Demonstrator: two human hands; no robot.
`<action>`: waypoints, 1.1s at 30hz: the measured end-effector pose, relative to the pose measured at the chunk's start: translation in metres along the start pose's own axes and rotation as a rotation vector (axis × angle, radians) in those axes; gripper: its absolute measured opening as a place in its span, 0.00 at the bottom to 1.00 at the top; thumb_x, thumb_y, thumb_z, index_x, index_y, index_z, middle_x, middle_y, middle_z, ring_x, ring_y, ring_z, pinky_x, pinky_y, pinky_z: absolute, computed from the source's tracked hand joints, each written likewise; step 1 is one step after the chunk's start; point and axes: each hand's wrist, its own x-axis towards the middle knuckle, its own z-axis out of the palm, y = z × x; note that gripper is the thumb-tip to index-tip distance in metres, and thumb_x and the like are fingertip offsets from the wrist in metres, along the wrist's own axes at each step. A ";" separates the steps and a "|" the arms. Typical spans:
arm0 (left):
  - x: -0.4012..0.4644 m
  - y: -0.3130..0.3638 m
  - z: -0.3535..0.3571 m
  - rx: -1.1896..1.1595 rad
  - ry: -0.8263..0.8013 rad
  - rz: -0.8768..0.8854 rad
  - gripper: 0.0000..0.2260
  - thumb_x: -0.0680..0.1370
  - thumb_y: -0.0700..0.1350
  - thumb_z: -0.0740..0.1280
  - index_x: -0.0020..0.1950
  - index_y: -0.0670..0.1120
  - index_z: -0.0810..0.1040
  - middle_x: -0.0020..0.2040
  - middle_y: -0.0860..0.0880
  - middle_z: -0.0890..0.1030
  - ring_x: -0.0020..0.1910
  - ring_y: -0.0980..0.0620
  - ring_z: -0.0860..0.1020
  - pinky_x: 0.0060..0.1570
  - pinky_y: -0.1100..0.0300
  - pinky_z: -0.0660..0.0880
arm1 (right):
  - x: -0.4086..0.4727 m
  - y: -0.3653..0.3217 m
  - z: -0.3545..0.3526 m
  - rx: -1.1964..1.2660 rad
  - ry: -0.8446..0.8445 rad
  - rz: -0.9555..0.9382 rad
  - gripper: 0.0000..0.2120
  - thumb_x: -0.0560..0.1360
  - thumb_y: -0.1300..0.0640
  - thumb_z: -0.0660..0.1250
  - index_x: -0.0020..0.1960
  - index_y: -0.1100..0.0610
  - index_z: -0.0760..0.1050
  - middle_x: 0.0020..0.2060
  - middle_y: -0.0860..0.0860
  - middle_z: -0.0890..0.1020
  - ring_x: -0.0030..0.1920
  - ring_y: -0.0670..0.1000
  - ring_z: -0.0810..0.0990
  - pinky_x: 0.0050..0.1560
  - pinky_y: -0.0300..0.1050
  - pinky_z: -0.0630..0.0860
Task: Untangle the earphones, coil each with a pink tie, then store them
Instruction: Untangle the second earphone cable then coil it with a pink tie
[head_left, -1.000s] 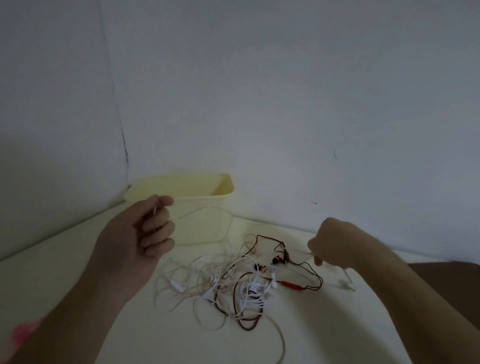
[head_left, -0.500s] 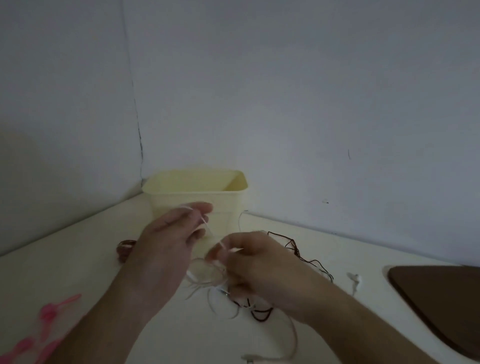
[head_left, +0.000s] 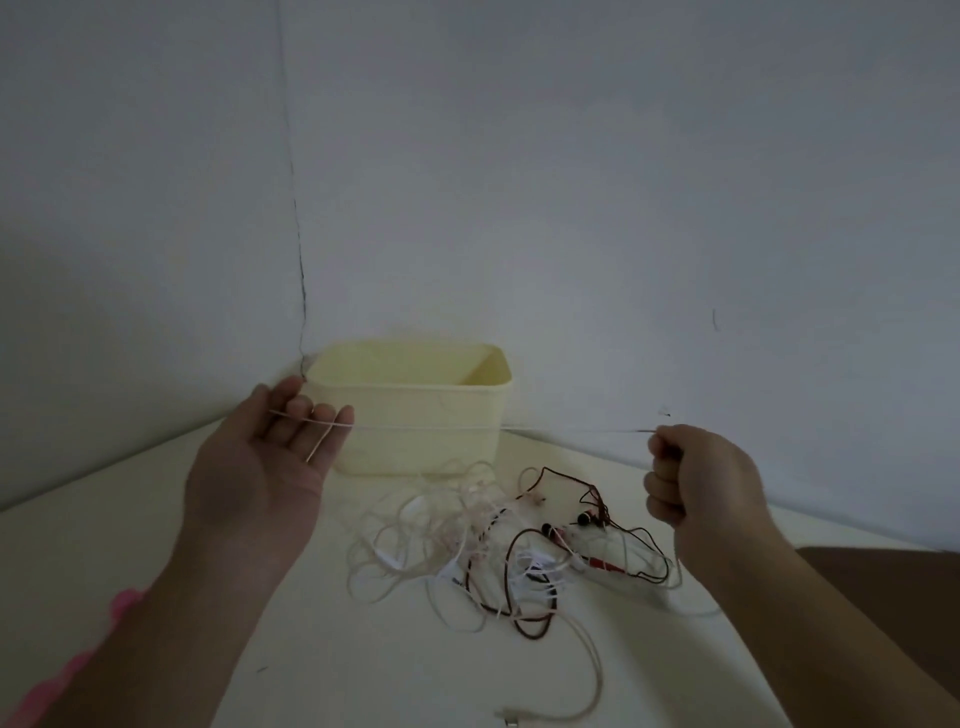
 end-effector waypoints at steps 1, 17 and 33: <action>0.000 0.001 -0.001 -0.005 0.002 -0.002 0.15 0.85 0.46 0.63 0.42 0.46 0.83 0.34 0.51 0.77 0.35 0.51 0.81 0.49 0.52 0.85 | 0.001 -0.001 -0.001 0.024 0.052 -0.010 0.14 0.79 0.65 0.60 0.35 0.57 0.68 0.21 0.47 0.61 0.21 0.48 0.56 0.22 0.37 0.53; -0.046 -0.047 0.014 0.901 -0.594 -0.051 0.16 0.85 0.56 0.60 0.66 0.57 0.84 0.67 0.57 0.82 0.71 0.57 0.76 0.70 0.54 0.70 | -0.047 0.004 0.031 -0.739 -0.522 -0.346 0.22 0.73 0.67 0.69 0.64 0.50 0.78 0.59 0.48 0.84 0.58 0.46 0.82 0.51 0.32 0.74; -0.032 -0.058 0.006 0.786 -0.116 0.073 0.07 0.79 0.32 0.68 0.51 0.41 0.84 0.43 0.41 0.83 0.39 0.50 0.80 0.34 0.53 0.76 | -0.062 -0.005 0.038 -0.186 -0.609 -0.249 0.14 0.85 0.63 0.63 0.44 0.60 0.83 0.27 0.50 0.58 0.26 0.49 0.55 0.30 0.42 0.53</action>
